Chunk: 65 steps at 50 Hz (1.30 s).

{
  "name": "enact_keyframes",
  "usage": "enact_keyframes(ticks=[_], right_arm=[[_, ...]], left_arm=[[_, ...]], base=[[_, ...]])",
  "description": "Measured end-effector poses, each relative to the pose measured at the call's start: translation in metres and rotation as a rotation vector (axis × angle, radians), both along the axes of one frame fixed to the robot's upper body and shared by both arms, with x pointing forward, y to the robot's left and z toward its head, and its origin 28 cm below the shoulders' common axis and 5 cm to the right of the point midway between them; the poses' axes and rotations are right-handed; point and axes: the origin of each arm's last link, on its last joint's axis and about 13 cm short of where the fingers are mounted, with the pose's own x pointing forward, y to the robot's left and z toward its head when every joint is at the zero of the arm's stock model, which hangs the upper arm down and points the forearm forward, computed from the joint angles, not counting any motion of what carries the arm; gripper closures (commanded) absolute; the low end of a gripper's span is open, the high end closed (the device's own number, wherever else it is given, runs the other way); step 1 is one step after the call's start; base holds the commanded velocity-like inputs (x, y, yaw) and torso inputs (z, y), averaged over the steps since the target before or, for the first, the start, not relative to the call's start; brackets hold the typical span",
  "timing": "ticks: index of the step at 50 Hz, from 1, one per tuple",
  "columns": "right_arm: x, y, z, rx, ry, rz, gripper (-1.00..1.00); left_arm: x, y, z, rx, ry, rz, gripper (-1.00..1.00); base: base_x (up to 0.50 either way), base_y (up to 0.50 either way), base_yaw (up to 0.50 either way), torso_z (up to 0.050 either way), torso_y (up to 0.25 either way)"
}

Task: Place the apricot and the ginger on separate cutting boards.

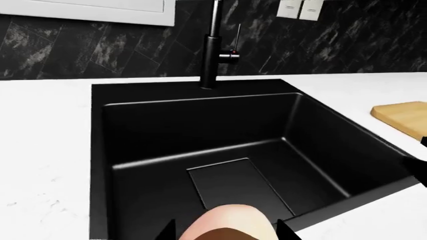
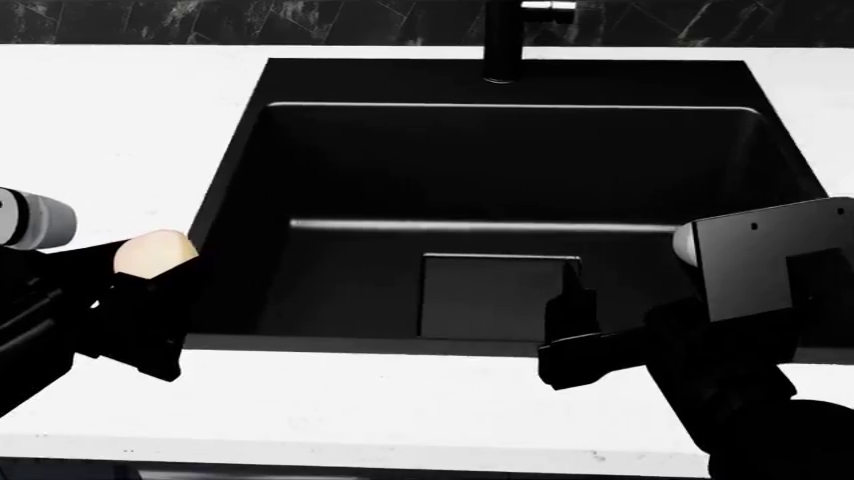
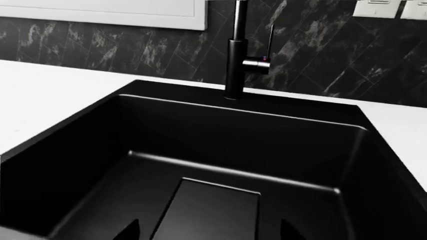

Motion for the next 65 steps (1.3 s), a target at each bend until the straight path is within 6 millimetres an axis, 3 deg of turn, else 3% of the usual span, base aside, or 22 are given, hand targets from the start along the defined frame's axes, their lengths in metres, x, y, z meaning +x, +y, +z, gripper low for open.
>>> enact_keyframes(ticks=[65], right_arm=[[-0.0008, -0.0021, -0.0006, -0.002, -0.002, -0.009, -1.00]], left_arm=[[-0.0026, 0.0008, 0.0003, -0.013, 0.001, 0.001, 1.00]], base=[[0.00, -0.45, 0.00, 0.000, 0.000]])
